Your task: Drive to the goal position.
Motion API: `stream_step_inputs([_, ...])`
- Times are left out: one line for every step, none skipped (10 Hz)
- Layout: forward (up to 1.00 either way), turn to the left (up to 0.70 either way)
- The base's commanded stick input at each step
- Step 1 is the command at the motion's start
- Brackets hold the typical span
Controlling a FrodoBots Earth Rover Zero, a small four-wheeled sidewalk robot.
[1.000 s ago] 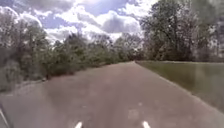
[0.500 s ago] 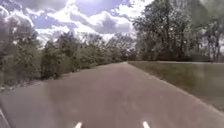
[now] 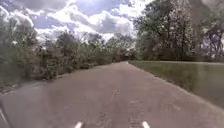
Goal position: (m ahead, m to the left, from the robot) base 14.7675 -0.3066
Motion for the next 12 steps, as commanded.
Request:
stream_step_inputs([1.00, 0.00])
stream_step_inputs([1.00, 0.00])
stream_step_inputs([1.00, 0.00])
stream_step_inputs([1.00, 0.00])
stream_step_inputs([1.00, 0.00])
stream_step_inputs([1.00, 0.00])
stream_step_inputs([1.00, 0.00])
stream_step_inputs([1.00, 0.00])
stream_step_inputs([1.00, 0.00])
stream_step_inputs([1.00, 0.00])
stream_step_inputs([1.00, 0.00])
stream_step_inputs([1.00, 0.00])
